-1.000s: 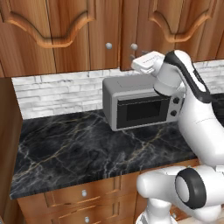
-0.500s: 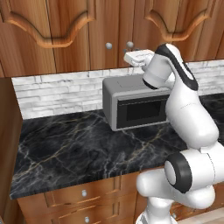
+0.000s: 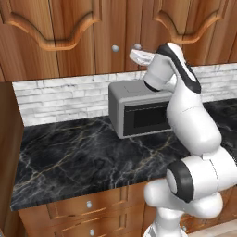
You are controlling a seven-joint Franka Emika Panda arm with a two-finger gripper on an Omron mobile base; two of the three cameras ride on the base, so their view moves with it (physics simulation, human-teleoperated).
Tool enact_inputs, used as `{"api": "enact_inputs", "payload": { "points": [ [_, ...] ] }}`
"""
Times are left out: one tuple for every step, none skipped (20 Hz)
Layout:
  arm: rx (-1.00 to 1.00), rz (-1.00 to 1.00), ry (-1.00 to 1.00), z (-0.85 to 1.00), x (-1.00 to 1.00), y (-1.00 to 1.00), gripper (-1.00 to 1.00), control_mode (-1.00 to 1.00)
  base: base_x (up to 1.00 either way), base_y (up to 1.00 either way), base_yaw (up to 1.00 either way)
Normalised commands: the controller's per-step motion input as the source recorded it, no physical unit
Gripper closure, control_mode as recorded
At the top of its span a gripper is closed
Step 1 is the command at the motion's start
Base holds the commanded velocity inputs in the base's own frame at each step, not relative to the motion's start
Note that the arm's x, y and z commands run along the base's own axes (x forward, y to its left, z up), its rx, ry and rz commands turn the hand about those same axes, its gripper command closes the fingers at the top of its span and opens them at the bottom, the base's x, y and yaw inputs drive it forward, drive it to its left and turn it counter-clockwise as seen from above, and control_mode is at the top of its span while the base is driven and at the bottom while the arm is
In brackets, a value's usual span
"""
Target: Close all open cabinet doors.
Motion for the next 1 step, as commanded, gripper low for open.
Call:
{"api": "enact_inputs", "payload": {
  "points": [
    [0.05,0.00,0.11,0.00,0.31,0.14,-1.00,-1.00,0.00,0.00,0.00]
  ]
}}
